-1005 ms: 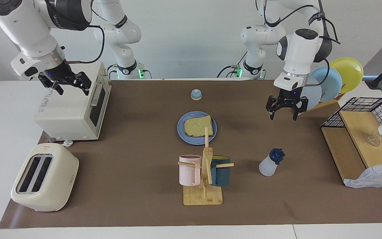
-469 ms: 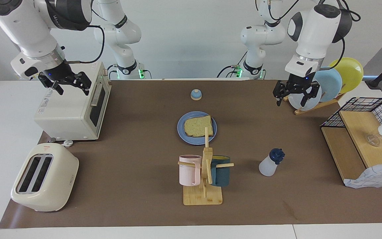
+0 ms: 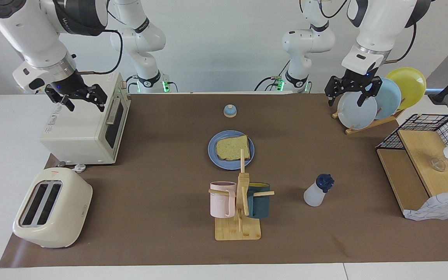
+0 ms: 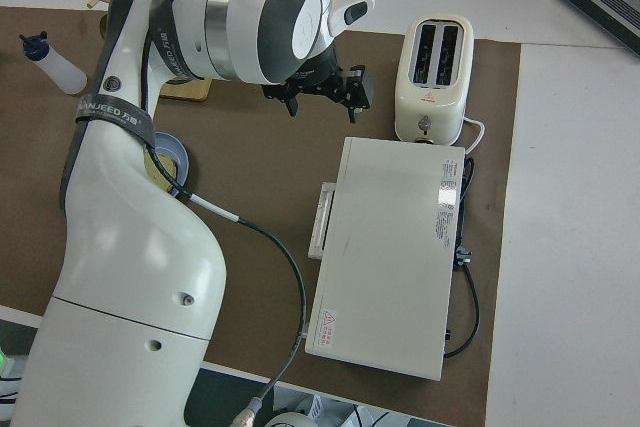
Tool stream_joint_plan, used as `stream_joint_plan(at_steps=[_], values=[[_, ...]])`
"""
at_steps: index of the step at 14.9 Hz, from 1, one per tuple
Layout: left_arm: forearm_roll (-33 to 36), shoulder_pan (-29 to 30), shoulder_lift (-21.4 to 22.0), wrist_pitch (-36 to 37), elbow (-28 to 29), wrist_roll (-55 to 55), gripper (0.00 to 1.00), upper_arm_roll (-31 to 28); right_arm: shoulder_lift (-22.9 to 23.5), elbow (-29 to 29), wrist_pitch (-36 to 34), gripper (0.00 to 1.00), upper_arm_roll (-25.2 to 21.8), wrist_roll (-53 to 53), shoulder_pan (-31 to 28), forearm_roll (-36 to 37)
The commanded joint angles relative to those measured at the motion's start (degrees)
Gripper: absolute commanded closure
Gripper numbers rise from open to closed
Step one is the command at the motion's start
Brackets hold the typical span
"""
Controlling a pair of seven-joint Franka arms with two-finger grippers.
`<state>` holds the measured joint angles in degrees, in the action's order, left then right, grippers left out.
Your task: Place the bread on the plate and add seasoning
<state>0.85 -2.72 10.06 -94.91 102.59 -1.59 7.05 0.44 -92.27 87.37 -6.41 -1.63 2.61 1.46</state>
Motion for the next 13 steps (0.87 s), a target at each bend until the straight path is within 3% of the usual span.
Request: stream_joint_plan(at_steps=[1, 4, 13], values=[[-1.2, -0.6, -6.0, 11.4, -11.7, -0.4, 0.00, -0.7, -0.9, -0.5, -0.9, 0.00, 0.1, -1.4, -0.5, 0.0], [-1.8, -1.0, -9.7, 16.2, -17.3, -0.4, 0.00, -0.6, -0.9, -0.5, -0.9, 0.00, 0.1, -1.4, -0.5, 0.0], [-4.6, -0.7, -8.4, 7.5, -11.8, -2.7, 0.00, -2.2, -0.9, -0.5, -0.9, 0.00, 0.1, -1.4, -0.5, 0.0]])
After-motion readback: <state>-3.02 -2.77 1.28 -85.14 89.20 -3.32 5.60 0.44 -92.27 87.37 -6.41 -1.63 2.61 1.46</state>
